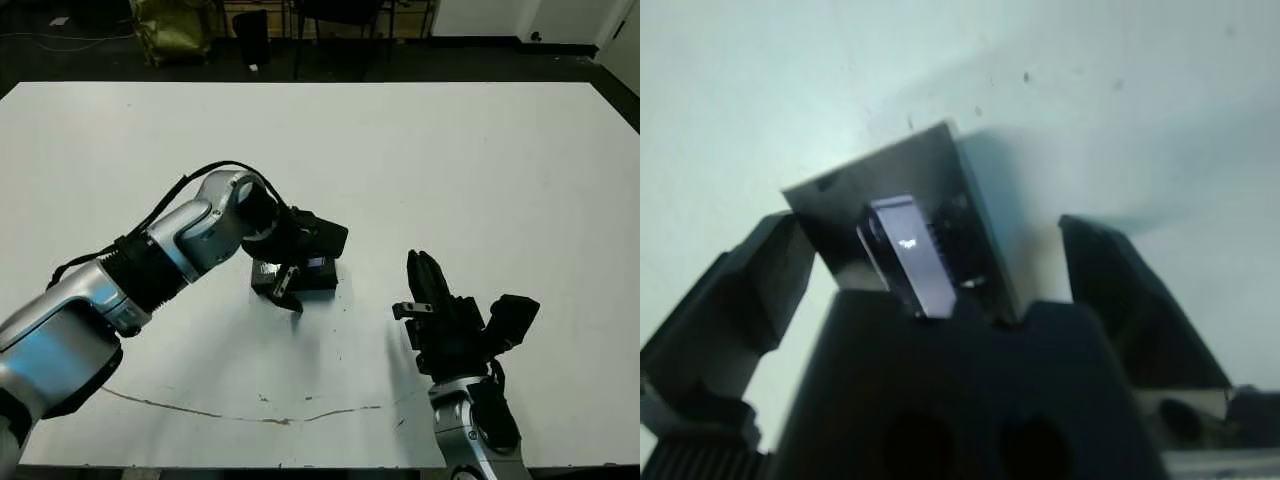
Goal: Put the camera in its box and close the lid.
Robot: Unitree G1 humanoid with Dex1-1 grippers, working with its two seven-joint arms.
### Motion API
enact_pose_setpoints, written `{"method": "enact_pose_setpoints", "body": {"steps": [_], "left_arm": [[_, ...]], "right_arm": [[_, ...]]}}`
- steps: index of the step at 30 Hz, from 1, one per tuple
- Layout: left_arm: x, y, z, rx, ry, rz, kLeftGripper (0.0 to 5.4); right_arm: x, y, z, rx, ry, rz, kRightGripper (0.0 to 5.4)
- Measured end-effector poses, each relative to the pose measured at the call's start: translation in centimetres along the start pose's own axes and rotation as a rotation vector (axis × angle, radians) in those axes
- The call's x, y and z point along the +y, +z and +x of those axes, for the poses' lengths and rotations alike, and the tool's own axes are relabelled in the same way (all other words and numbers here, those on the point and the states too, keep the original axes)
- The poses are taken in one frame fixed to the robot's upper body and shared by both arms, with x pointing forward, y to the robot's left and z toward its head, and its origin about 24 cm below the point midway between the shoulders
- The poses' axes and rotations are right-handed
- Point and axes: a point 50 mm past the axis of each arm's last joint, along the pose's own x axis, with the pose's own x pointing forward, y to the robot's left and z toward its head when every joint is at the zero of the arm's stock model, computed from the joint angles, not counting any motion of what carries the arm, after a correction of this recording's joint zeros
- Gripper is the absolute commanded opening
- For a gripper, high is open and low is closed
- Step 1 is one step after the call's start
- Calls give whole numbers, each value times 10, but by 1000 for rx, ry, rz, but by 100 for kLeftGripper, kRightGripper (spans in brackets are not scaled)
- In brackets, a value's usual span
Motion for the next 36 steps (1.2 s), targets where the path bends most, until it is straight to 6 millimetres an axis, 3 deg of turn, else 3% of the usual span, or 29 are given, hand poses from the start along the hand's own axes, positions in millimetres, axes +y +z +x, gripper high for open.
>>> {"method": "enact_pose_setpoints", "body": {"steps": [19,36], "left_arm": [[-3,-2,2,-50,31,32,539],[-5,7,14,-231,117,117,539]], "right_arm": [[0,-1,0,5,27,9,0],[-2,-2,-1,20,43,-32,0]]}}
